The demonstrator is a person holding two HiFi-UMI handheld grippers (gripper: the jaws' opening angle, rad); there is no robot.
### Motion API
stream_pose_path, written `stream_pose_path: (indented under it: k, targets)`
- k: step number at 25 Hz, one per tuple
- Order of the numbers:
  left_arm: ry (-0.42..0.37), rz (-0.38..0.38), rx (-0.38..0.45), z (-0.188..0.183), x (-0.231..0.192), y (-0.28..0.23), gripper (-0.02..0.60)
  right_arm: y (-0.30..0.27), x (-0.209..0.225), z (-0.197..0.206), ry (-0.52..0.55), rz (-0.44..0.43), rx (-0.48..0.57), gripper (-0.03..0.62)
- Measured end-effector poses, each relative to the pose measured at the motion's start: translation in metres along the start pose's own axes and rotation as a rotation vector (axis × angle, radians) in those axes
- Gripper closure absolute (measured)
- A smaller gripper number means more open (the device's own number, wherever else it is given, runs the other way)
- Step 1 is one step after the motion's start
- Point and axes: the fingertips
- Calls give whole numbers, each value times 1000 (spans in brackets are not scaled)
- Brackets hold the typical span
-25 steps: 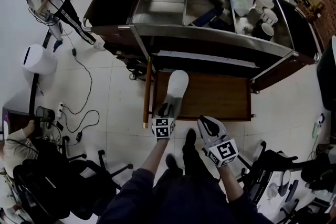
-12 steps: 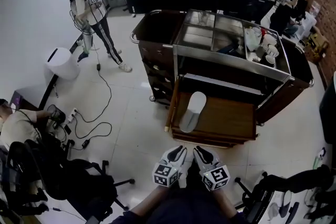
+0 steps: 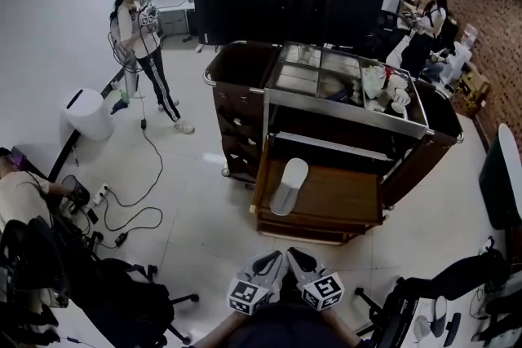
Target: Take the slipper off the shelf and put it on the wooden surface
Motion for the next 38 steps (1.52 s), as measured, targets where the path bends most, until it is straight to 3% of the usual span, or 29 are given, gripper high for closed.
stream_pose_path:
  k: [18,38]
  targets:
    - [-36,54,30,-13,-5,-4,548,-2,-4,-23,101,61,34,594]
    - [24,63,17,-13,-19,-15,548,-17,4,-19,109,74,-18,594]
Point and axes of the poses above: the fingertips, and each gripper's own axes: y backward along the fingers, x to its right, z out of its underside, and after that the axes turned 3 degrees about -y, right-handed
